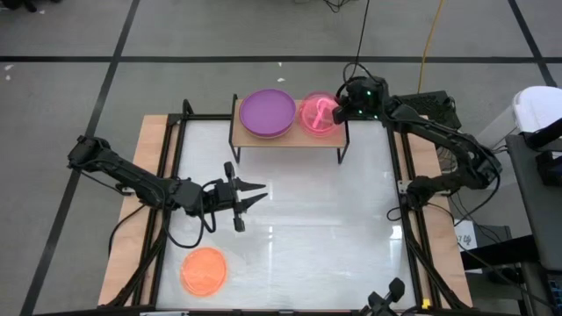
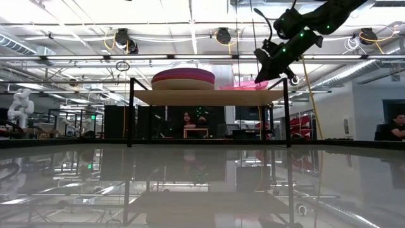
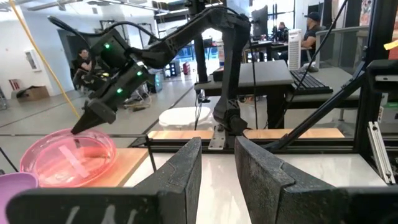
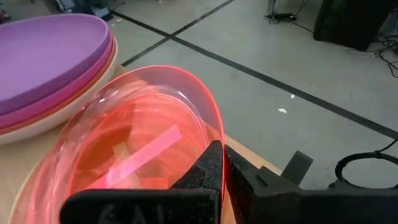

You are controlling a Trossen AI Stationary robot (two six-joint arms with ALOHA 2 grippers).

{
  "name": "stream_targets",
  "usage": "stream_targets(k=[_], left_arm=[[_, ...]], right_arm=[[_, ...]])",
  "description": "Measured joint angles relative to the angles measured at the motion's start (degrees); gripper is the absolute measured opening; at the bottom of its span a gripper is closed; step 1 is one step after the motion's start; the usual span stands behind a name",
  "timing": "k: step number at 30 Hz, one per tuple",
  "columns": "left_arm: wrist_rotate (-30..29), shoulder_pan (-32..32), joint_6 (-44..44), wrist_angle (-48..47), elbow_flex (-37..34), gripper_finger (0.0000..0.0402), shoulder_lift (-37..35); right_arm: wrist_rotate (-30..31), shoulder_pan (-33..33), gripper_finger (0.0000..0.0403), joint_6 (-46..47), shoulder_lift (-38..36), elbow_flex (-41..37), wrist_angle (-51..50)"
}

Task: Place and stack plates onto a shelf
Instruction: Stack the light pink plate on top of the light green plate on the shelf, then stack the light orange plate on top of the light pink plate on the shelf

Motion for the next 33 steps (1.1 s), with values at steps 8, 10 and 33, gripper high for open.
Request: stream_targets(k=[8, 10, 33], left_arm=[[0.02, 0.00, -1.10, -0.53, 0.00, 0.0103, 0.02], [0.02, 0.00, -1.13, -0.51, 0.00, 0.0103, 0.02], [-0.04, -0.49, -6.59, -11.16, 0.01, 0.0103, 0.02]], right_arm=[[-0.04, -0.30, 0.0000, -1.57, -0.12, 0.01, -0.33], [-0.09, -0.30, 0.0001, -2.36, -0.62, 0.01, -0.30], [-18.21, 6.28, 0.0155, -4.65, -21.85, -2.12, 0.13]])
